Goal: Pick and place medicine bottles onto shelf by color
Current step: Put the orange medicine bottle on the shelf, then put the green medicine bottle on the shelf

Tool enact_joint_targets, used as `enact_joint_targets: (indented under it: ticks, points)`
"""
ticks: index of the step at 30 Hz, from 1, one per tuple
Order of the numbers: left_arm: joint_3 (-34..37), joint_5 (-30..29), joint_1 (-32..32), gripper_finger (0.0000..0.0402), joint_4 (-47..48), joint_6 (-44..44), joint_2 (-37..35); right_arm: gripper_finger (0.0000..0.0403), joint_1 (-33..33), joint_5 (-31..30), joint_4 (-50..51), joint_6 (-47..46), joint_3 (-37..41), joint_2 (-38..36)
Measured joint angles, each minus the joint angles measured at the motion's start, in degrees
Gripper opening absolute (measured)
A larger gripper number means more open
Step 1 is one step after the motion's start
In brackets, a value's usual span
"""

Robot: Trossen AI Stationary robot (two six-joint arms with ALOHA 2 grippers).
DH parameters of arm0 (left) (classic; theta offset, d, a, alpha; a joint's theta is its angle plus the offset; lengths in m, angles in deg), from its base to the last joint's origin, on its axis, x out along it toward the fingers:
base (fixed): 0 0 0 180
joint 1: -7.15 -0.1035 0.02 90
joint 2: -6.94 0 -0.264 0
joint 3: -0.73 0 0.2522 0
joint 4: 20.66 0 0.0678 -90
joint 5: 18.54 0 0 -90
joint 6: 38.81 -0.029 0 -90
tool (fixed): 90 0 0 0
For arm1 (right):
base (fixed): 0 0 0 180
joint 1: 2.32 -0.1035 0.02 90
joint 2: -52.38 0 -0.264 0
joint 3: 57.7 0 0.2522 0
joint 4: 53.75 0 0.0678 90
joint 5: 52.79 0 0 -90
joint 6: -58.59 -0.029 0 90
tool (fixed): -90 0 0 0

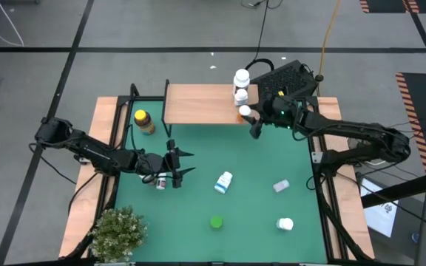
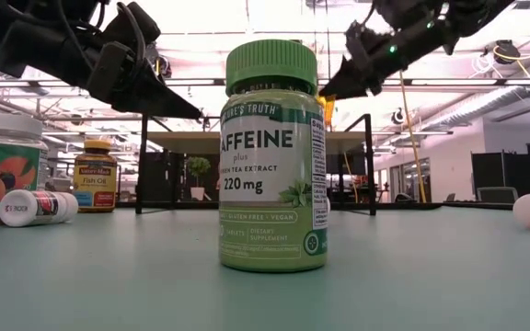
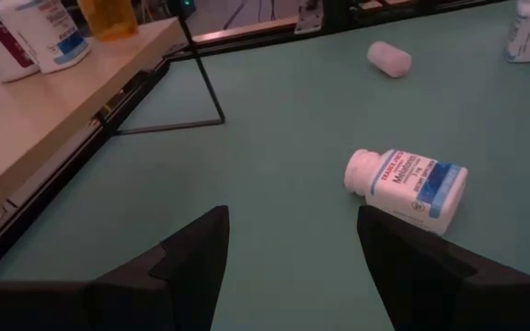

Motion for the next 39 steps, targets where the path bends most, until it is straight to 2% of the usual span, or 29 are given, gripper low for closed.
enact_joint_targets:
  ticks: [10,33,39]
  points:
    - [0.00,0.02,-0.62,0.0246,0.25,-0.24,0.00,0.0207,2.33,0.04,-1.79,0.56,-0.01,1.26]
    - [0.00,0.02,-0.62,0.0246,0.21,0.45,0.00,0.0256,2.35,-0.01,-2.36,1.07,-0.01,1.40]
    - [0.00,0.02,-0.62,0.0246,0.23,0.50,0.00,0.0255,-0.79,0.11,-5.61,3.59,-0.01,-1.34]
